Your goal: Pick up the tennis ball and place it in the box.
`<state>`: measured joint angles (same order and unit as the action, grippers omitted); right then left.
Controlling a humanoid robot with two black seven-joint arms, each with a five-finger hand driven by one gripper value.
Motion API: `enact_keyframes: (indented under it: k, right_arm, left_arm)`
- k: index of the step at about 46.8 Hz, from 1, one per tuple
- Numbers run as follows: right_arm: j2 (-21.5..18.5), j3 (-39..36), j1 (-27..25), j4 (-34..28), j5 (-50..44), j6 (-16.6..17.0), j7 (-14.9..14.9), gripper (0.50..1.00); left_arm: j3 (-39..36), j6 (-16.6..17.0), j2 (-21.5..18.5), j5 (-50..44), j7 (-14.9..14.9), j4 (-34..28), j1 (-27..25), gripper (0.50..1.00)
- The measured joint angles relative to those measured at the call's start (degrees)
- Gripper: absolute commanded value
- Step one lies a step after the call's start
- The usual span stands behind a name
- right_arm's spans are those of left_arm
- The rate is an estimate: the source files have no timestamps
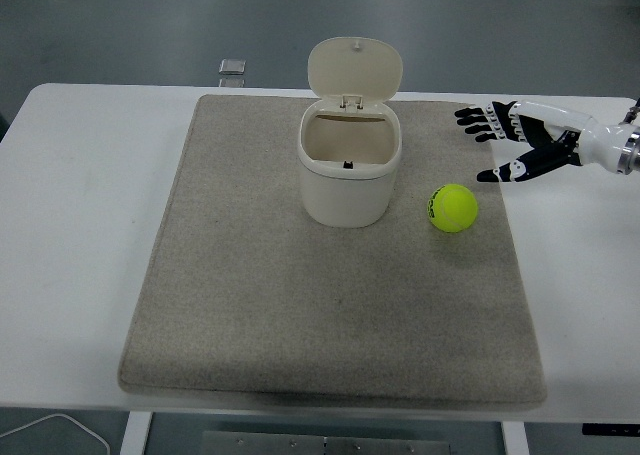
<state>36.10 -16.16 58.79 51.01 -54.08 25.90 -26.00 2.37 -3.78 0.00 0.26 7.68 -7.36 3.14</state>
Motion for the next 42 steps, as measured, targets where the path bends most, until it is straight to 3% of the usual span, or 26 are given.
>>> enact_keyframes:
  k: [12,20,32,42]
  right_arm:
    - [0.3,0.2,-0.3,3.1,-9.0,-1.2,-2.1,0.926]
    - [-0.4,1.1,-0.5,3.3,-13.8,-5.8,-2.2,0.924]
    - [-1.1,3.5,-0.9,3.3,-14.8,-10.3,-2.2,0.921]
    - [-2.9,4.0,-2.4,3.0,-16.6,-11.4,-2.2,0.919]
  left_arm:
    - [0.0,0.0,0.0,0.0,0.0,0.0,0.0,0.992]
    - [0.0,0.0,0.0,0.0,0.0,0.0,0.0,0.992]
    - [0.0,0.0,0.0,0.0,0.0,0.0,0.0,0.992]
    - [0.0,0.0,0.0,0.0,0.0,0.0,0.0,0.992]
